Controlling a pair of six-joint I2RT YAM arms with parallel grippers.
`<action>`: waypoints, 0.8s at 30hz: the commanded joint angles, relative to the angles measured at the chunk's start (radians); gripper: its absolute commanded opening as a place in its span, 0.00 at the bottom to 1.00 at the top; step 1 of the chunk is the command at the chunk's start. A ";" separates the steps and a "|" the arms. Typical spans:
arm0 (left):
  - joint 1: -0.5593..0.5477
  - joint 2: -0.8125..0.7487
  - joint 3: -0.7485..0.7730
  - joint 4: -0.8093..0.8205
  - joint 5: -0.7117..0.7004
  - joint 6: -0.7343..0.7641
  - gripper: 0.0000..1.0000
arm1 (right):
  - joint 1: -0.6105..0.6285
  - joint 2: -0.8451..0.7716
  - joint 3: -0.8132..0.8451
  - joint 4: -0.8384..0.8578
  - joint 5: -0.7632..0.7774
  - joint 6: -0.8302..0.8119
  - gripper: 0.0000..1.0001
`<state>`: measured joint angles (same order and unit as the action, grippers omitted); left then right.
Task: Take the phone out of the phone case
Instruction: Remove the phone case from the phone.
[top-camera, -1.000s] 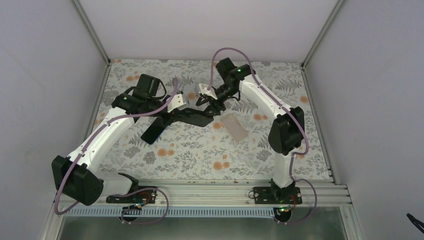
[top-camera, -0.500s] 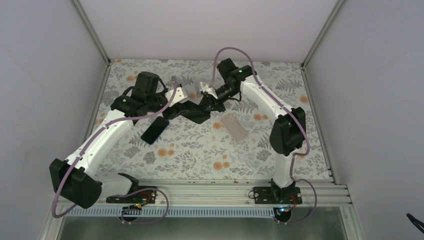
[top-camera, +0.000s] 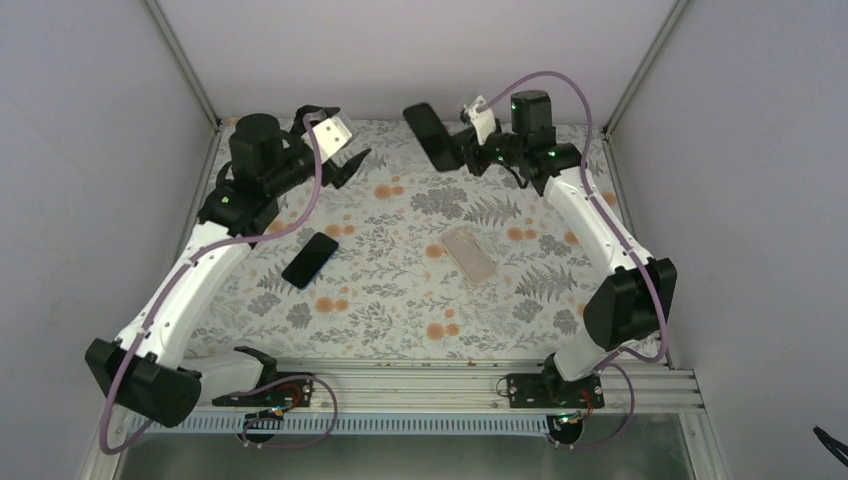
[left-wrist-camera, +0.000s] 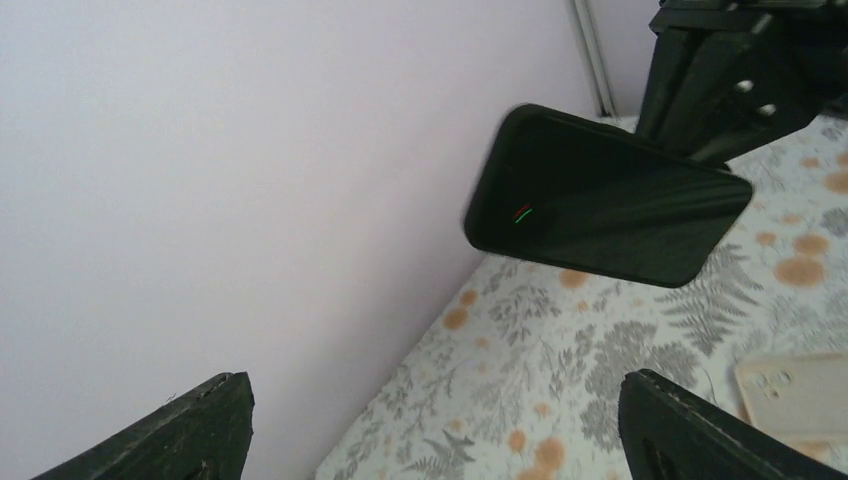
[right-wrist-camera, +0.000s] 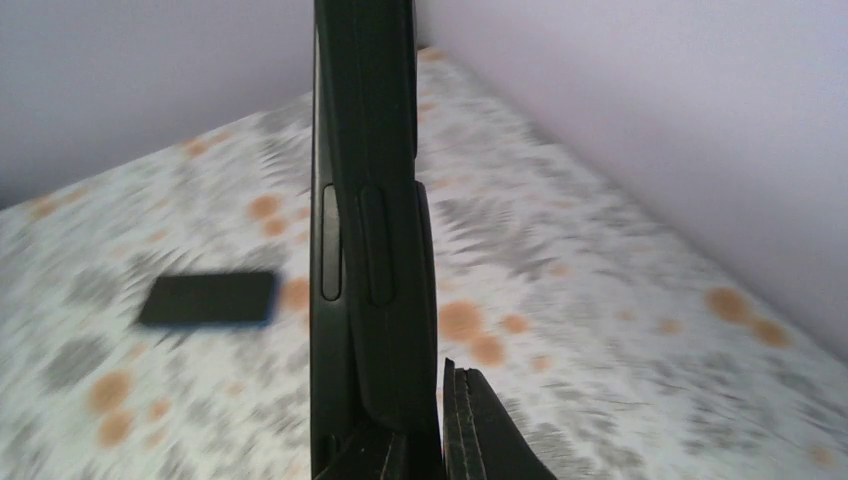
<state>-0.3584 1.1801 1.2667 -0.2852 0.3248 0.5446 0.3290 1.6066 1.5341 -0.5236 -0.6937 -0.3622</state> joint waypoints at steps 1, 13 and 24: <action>-0.037 0.083 0.040 0.157 -0.060 -0.099 0.90 | 0.012 -0.018 0.080 0.279 0.318 0.300 0.03; -0.179 0.351 0.154 0.407 -0.257 -0.213 0.93 | 0.063 0.035 0.191 0.353 0.383 0.429 0.03; -0.275 0.482 0.240 0.445 -0.256 -0.228 0.93 | 0.079 0.049 0.205 0.373 0.401 0.441 0.03</action>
<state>-0.6064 1.6386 1.4673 0.1238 0.0704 0.3313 0.4049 1.6718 1.6955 -0.2527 -0.3115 0.0521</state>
